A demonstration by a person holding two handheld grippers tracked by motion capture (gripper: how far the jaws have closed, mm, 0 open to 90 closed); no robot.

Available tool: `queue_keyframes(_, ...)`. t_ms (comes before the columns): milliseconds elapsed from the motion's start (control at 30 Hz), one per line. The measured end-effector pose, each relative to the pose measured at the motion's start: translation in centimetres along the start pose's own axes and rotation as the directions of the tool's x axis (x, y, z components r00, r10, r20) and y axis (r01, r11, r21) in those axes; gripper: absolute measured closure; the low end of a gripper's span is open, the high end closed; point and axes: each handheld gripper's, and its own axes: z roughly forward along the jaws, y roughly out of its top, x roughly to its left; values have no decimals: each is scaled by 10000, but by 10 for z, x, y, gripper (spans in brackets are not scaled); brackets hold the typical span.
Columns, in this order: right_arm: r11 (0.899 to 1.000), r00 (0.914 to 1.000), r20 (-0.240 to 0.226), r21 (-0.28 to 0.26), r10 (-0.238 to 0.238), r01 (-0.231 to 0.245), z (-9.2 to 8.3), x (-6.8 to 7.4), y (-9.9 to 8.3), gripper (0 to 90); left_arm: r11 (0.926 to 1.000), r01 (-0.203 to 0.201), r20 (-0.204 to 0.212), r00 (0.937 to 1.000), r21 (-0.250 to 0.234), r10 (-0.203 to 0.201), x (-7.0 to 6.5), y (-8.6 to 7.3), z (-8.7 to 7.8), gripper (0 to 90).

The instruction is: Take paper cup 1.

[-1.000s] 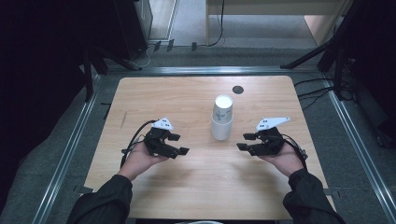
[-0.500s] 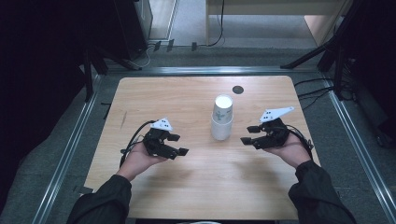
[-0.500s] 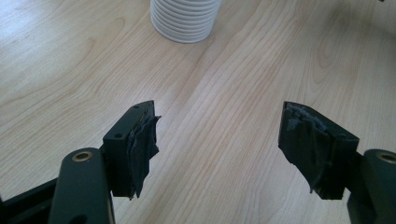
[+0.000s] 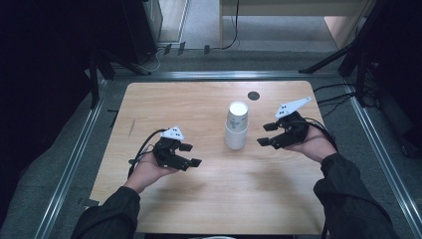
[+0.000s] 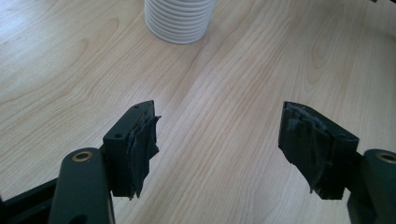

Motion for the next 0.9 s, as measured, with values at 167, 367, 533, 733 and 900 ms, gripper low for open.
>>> queue_keyframes(167, 9993, 9998, -205, 380, 49, -41, -4, -9, 15, 370, 10000, -28, 27, 10000, -63, 29, 0, 0, -1, 281)
queue_keyframes(367, 9992, 9992, -365, 365, -136, 150, -5, -15, 25, 355, 9997, -53, -155, 9999, -236, 50, 0, 0, -3, 294)
queue_keyframes(533, 9972, 9982, -520, 671, -287, 321, -2, -21, 34, 340, 9999, 21, 51, 10000, -120, -20, 0, 0, -3, 290)
queue_keyframes(733, 9963, 9972, -505, 638, -551, 583, 1, -26, 45, 309, 9999, -57, 95, 9999, -151, 58, -2, 0, -3, 287)
queue_keyframes(900, 9928, 9924, -909, 777, -835, 907, 7, -28, 58, 280, 9998, -57, 70, 10000, -163, 58, -2, 0, -3, 287)
